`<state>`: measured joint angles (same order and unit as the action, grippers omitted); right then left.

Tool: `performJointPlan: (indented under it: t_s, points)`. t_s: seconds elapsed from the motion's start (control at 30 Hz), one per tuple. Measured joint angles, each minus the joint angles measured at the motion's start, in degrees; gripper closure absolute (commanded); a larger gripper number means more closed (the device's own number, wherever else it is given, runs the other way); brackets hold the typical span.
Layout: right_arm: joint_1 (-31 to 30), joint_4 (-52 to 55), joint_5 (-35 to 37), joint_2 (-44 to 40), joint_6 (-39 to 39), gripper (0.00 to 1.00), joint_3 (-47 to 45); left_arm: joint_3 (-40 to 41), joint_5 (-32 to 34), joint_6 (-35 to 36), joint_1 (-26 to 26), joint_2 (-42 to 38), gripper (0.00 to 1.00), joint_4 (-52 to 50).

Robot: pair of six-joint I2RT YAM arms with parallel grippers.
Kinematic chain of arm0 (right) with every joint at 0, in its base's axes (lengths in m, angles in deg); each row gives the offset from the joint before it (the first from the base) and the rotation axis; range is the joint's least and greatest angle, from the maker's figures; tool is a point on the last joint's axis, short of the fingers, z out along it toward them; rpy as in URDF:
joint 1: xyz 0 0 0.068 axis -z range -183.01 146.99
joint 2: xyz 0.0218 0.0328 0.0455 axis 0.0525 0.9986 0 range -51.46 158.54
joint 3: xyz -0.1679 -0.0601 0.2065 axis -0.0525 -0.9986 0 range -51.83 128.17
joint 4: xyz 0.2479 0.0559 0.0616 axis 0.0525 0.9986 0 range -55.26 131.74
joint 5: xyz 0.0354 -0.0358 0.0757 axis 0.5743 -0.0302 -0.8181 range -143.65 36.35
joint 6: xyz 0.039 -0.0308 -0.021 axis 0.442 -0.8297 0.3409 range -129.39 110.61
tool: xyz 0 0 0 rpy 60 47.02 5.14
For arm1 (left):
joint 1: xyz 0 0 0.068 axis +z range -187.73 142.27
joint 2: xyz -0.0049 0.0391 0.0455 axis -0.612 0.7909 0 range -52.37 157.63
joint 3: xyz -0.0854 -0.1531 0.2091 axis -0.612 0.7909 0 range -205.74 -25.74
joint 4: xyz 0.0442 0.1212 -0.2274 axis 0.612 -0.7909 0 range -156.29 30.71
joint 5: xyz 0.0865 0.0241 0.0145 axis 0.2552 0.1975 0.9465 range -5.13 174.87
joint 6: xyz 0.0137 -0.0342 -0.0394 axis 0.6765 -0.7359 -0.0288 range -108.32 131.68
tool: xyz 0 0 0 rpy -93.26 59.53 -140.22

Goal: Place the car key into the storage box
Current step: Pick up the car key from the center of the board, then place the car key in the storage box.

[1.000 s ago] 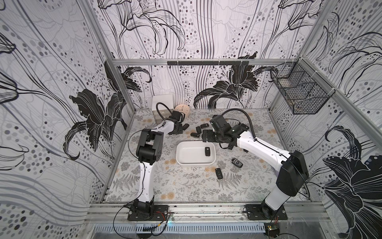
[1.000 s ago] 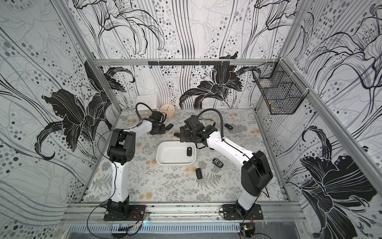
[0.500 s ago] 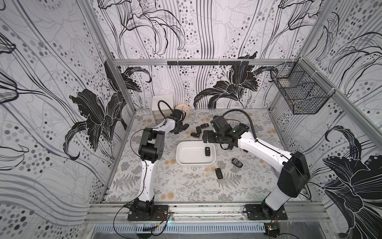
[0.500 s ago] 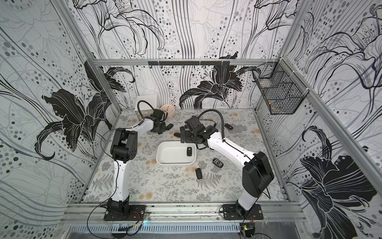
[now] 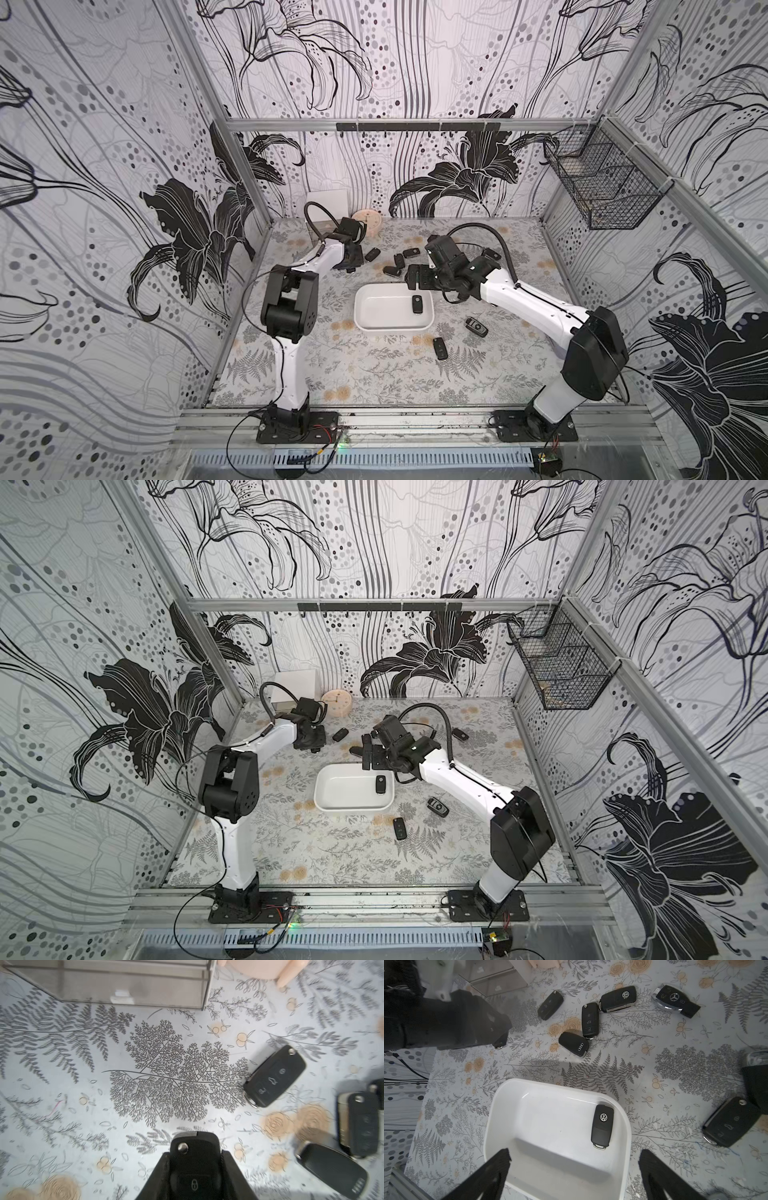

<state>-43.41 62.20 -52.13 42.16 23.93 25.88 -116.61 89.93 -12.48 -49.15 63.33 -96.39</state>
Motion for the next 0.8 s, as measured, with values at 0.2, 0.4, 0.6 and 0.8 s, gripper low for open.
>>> performJointPlan:
  t_s: [0.2, 0.4, 0.6, 0.8]
  points:
    - [0.0, -2.2, -1.4, -1.4, 0.0, 0.00, -3.2, 5.6, -0.7, -4.2, -3.0, -9.4, 0.79, -0.3]
    - [0.0, -3.4, -2.4, -4.3, -0.4, 0.00, -7.2, 10.8, -0.7, -9.8, -9.3, -14.7, 0.79, -0.5]
    - [0.7, -4.1, -3.6, -8.4, -1.6, 0.00, -11.3, 16.3, -0.6, -16.9, -16.7, -17.0, 0.79, 0.8]
    - [2.3, -3.7, -4.1, -12.1, -2.6, 0.00, -14.6, 17.8, -0.6, -22.2, -22.7, -14.9, 0.79, 3.8]
